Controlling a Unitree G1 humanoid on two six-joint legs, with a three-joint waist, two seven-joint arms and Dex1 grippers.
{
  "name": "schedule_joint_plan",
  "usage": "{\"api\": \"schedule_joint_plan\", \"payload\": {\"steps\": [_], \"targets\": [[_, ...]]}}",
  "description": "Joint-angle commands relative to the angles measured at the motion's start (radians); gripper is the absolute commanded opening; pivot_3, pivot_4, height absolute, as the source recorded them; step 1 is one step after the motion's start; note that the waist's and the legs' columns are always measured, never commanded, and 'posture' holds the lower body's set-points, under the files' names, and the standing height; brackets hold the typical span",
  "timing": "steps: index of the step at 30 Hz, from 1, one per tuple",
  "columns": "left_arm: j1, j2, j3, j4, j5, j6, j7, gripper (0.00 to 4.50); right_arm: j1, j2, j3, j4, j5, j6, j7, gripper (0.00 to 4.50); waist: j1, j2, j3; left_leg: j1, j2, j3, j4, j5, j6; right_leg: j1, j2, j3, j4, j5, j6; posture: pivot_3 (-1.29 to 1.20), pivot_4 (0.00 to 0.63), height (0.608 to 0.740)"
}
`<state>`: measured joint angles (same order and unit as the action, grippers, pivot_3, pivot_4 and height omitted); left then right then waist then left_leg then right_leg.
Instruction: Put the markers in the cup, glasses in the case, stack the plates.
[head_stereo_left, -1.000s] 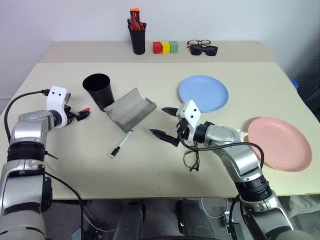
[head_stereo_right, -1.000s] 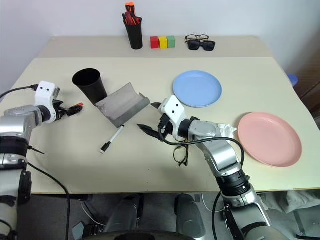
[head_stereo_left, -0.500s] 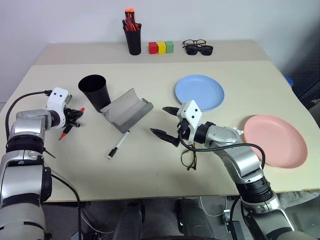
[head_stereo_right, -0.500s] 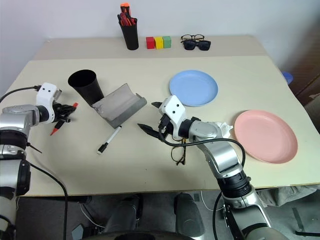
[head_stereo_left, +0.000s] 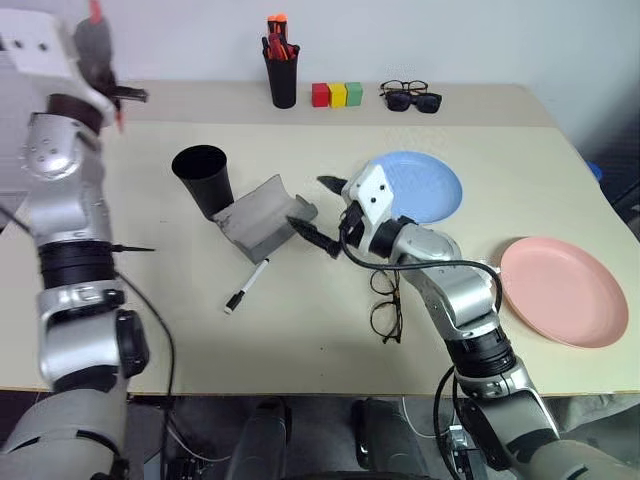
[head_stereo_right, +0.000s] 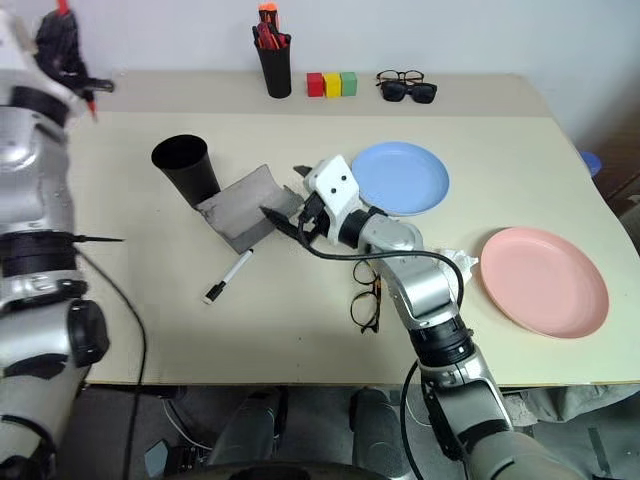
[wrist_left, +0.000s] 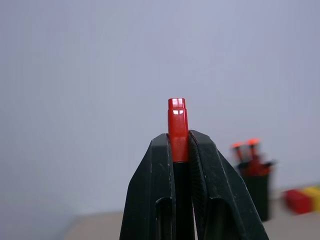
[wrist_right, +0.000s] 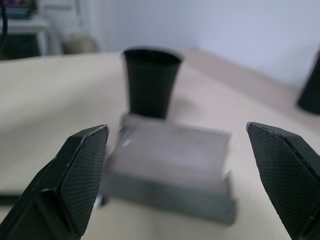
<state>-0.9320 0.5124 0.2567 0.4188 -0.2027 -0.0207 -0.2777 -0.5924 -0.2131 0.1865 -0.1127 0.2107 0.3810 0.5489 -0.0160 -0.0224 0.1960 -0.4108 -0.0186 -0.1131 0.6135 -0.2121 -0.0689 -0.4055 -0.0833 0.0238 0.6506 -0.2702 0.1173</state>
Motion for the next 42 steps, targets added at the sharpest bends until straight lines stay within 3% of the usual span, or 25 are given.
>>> {"api": "schedule_joint_plan", "payload": {"steps": [1, 5, 13, 16, 19, 23, 28, 33, 36, 42], "targets": [[0.024, -0.035, -0.020, -0.018, 0.034, -0.065, 0.029, 0.06, -0.013, 0.010, -0.020, -0.013, 0.001, -0.035, -0.007, 4.50, -0.006, 0.000, 0.000, 0.000, 0.000, 0.000, 0.000, 0.000, 0.000, 0.000, 0.000, 0.000, 0.000, 0.000, 0.000, 0.00, 0.150, 0.740], [0.081, -0.073, -0.022, 0.021, 0.059, -0.133, 0.072, 0.06, 0.003, 0.008, -0.016, -0.038, 0.000, -0.030, -0.015, 4.50, -0.032, 0.000, 0.000, 0.000, 0.001, 0.000, -0.001, 0.000, 0.000, -0.003, 0.001, 0.001, 0.002, 0.000, 0.000, 0.00, 0.150, 0.740], [0.167, -0.108, -0.029, 0.056, 0.070, -0.187, 0.086, 0.06, 0.011, 0.005, -0.018, -0.057, 0.002, -0.023, -0.021, 4.50, -0.026, 0.000, 0.000, 0.001, 0.000, 0.000, 0.000, 0.000, 0.000, -0.002, 0.001, 0.001, 0.003, 0.000, 0.000, 0.00, 0.150, 0.740], [0.182, -0.110, -0.019, 0.070, 0.067, -0.198, 0.103, 1.27, 0.004, 0.006, -0.018, -0.052, 0.002, -0.024, -0.019, 4.50, -0.026, 0.000, 0.000, 0.001, 0.000, 0.000, 0.000, 0.000, 0.000, -0.001, 0.001, 0.001, 0.003, 0.000, 0.000, 0.00, 0.150, 0.740], [0.183, -0.112, -0.005, 0.061, 0.054, -0.202, 0.119, 2.76, 0.001, 0.006, -0.016, -0.049, 0.005, -0.024, -0.012, 4.50, -0.026, 0.000, 0.000, 0.001, 0.000, 0.000, 0.000, 0.000, 0.000, -0.001, 0.001, 0.001, 0.003, 0.000, 0.000, 0.00, 0.150, 0.740], [0.184, -0.124, 0.034, -0.045, -0.014, -0.187, 0.123, 2.76, -0.002, 0.004, -0.013, -0.048, 0.006, -0.023, -0.005, 4.50, -0.028, 0.000, 0.000, 0.001, 0.000, 0.000, 0.000, 0.000, 0.000, -0.002, 0.001, 0.001, 0.003, 0.000, 0.000, 0.00, 0.150, 0.740], [0.357, -0.040, 0.019, -0.524, -0.275, 0.146, -0.046, 2.76, -0.001, -0.018, -0.025, -0.052, 0.003, -0.020, 0.004, 4.50, -0.033, 0.001, 0.000, 0.001, 0.001, 0.000, 0.000, 0.000, 0.000, -0.002, 0.001, 0.001, 0.003, 0.000, 0.000, 0.00, 0.150, 0.740], [0.695, 0.233, 0.066, -0.876, -0.495, 0.611, -0.150, 4.46, 0.011, -0.156, -0.047, -0.033, 0.005, -0.029, 0.117, 4.50, -0.039, 0.003, 0.001, 0.001, 0.001, 0.001, -0.001, 0.000, 0.000, -0.001, 0.001, 0.002, 0.003, 0.000, -0.001, 0.00, 0.150, 0.740], [0.851, 0.355, 0.086, -0.992, -0.533, 0.804, -0.149, 4.46, 0.026, -0.254, -0.044, -0.037, 0.025, -0.026, 0.223, 4.50, -0.030, 0.002, 0.001, 0.002, 0.001, 0.000, 0.000, 0.000, 0.000, 0.000, 0.001, 0.002, 0.003, 0.000, -0.001, 0.00, 0.150, 0.740], [0.831, 0.314, 0.046, -1.071, -0.728, 1.122, 0.011, 4.46, 0.026, -0.287, -0.037, -0.026, 0.022, -0.036, 0.281, 4.50, -0.026, 0.002, 0.001, 0.003, 0.002, 0.000, 0.000, 0.000, 0.000, 0.002, 0.001, 0.001, 0.001, 0.000, -0.001, 0.00, 0.150, 0.740]]}}
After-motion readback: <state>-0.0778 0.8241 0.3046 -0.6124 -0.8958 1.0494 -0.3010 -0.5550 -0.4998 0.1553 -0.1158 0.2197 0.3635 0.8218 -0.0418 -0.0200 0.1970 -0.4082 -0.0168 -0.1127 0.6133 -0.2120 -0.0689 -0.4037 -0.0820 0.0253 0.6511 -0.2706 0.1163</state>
